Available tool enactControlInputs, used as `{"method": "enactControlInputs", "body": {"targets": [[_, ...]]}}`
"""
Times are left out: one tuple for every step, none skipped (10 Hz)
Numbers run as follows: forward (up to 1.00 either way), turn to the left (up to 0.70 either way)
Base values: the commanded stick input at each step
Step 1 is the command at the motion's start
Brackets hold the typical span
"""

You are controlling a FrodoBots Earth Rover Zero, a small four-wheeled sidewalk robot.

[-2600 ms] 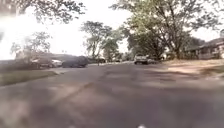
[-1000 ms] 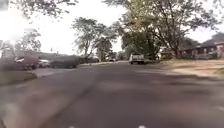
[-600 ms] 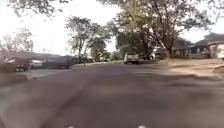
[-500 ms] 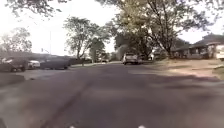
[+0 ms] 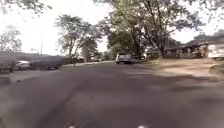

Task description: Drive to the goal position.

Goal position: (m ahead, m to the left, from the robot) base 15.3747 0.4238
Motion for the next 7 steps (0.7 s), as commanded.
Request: {"method": "enactControlInputs", "body": {"targets": [[0.47, -0.05], [1.0, 0.0], [1.0, 0.0], [1.0, 0.0], [1.0, 0.0], [1.0, 0.0], [1.0, 0.0]]}}
